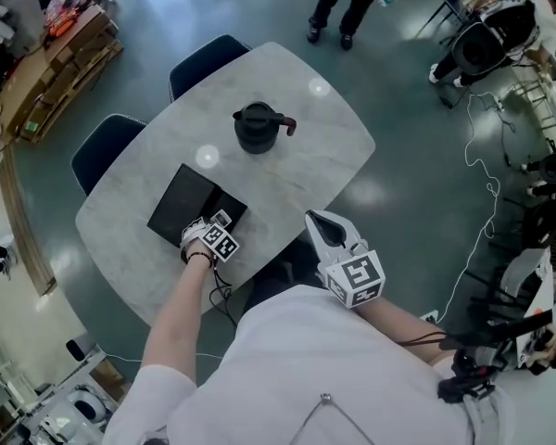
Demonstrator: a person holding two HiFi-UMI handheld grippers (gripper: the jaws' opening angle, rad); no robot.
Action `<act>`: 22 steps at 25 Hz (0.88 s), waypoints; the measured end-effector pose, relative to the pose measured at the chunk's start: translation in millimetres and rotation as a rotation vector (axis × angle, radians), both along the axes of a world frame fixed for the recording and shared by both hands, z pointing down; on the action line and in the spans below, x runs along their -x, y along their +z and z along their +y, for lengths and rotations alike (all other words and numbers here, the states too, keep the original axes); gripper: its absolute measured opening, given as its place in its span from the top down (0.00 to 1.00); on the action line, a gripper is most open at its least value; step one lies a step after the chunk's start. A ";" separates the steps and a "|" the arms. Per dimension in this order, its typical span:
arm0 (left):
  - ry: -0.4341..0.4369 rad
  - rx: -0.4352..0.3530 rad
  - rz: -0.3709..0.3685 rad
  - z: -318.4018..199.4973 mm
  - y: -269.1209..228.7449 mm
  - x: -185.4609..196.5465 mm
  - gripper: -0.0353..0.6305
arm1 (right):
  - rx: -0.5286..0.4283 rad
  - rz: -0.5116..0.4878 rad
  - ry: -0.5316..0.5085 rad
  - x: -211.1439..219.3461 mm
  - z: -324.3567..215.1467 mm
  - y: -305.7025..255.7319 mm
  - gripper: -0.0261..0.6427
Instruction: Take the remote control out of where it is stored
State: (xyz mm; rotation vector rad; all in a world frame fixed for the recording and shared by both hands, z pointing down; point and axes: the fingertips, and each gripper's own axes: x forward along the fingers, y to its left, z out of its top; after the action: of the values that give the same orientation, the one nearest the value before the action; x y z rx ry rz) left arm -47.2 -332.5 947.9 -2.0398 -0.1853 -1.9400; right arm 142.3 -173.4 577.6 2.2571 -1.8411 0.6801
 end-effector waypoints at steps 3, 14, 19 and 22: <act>0.038 0.024 -0.024 1.8 3.9 -2.0 0.56 | 0.005 -0.005 -0.020 7.4 -7.9 6.6 0.92; 0.122 0.032 -0.081 8.2 1.7 -2.6 0.56 | 0.020 -0.008 -0.078 22.5 -20.6 6.3 0.92; 0.119 0.033 -0.025 6.0 -1.2 -4.3 0.57 | 0.019 -0.008 -0.076 20.7 -22.8 6.1 0.92; 0.054 0.054 0.033 4.3 -8.6 -1.4 0.58 | 0.015 0.000 -0.073 16.9 -23.5 4.9 0.92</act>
State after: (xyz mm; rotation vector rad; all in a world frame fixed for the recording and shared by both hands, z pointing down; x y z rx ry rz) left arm -45.8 -328.2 939.3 -2.0770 -0.2853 -1.8879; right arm 125.3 -196.9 582.5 2.1693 -1.9011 0.6803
